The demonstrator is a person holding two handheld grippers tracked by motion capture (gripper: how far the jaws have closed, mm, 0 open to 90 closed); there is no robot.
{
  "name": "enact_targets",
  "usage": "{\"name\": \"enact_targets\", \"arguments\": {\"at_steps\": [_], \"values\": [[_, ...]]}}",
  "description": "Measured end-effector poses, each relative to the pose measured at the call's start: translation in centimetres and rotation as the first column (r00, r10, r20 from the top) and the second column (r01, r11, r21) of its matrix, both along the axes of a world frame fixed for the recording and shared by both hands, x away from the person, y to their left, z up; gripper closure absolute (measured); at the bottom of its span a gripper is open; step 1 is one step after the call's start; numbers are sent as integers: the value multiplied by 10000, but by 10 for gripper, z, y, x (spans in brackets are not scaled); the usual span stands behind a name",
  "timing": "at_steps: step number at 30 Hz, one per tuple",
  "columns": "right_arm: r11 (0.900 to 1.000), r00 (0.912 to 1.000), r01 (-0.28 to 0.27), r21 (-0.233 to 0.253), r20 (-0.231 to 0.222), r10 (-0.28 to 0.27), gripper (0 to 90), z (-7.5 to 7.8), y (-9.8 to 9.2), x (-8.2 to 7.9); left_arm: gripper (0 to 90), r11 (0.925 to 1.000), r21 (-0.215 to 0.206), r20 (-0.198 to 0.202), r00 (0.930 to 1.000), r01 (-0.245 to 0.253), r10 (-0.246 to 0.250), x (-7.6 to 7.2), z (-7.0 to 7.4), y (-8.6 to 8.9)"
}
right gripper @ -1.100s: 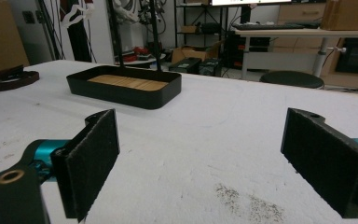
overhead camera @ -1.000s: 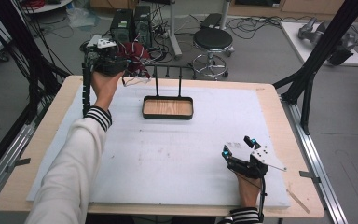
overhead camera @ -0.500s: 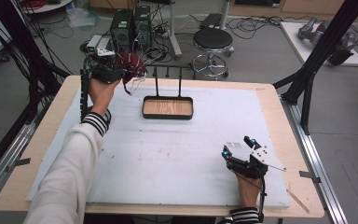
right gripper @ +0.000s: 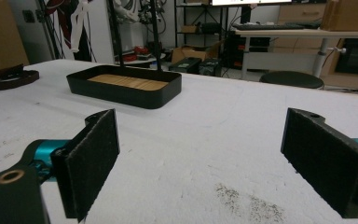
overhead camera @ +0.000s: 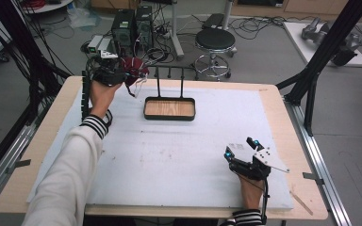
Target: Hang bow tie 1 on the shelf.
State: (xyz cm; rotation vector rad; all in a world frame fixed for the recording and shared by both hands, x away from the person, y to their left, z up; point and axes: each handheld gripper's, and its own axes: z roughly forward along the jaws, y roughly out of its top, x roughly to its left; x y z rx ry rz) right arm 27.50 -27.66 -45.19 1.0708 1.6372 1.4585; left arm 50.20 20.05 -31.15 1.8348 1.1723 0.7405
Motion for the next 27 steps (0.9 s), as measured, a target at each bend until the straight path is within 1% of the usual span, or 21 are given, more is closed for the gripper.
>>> {"name": "enact_targets", "arguments": {"at_steps": [2, 3, 5, 8, 11, 12, 13, 15, 17, 18, 21, 23, 24, 25, 27], "values": [[10000, 10000, 6, 0, -3, -6, 107, 0, 0, 0, 518, 9999, 138, -214, 9998, 10, -7, 1, -2, 0], [10000, 10000, 7, -15, 8, -7, 107, 0, 0, 0, 469, 9995, 316, -315, 9995, 9, 1, 1, -3, 0], [10000, 10000, 9, -10, 1, -9, 107, 0, 0, 0, 369, 9985, 552, -262, 9996, 56, -42, 1, -3, 1], [10000, 10000, 15, -21, 18, -15, 107, 0, 0, 0, 272, 9988, 456, -54, 9999, 165, -163, -1, -2, 4], [10000, 10000, 1, 5, -22, -1, 107, 0, 0, 0, 219, 9982, 409, 182, 9989, 435, -442, -4, 0, 8], [10000, 10000, 8, 0, -22, -8, 107, 0, 0, 0, 186, 9976, 312, 271, 9976, 623, -632, -5, 2, 9], [10000, 10000, 2, 10, -15, -2, 107, 0, 0, 0, 167, 9969, 197, 346, 9965, 757, -764, -8, 4, 10], [10000, 10000, 4, -14, 2, -4, 107, 0, -1, 1, 167, 9959, 88, 489, 9947, 897, -900, -13, 7, 11], [10000, 10000, 21, 66, -66, -20, 107, 0, 0, 1, 167, 9935, -31, 939, 9892, 1137, -1129, -22, 12, 12], [10000, 10000, 20, 70, -68, -20, 107, 0, 0, 0, 167, 9923, 24, 1063, 9866, 1241, -1236, -27, 14, 13], [10000, 10000, 21, 43, -39, -21, 106, 0, 0, 0, 167, 9886, -1, 1273, 9806, 1503, -1490, -42, 17, 15], [10000, 10000, 30, 61, -47, -30, 107, 0, 0, 0, 167, 9841, -131, 1406, 9747, 1774, -1738, -53, 18, 17], [10000, 10000, 32, 75, -24, -32, 107, 0, 0, 0, 167, 9815, -234, 1526, 9709, 1903, -1846, -59, 18, 19], [10000, 10000, 36, 86, -28, -35, 107, 0, 0, 0, 167, 9777, -271, 1657, 9654, 2084, -2012, -66, 18, 20], [9999, 10000, 37, 99, -35, -36, 107, 0, 0, 0, 167, 9720, -250, 1777, 9579, 2336, -2256, -75, 17, 23]]}}
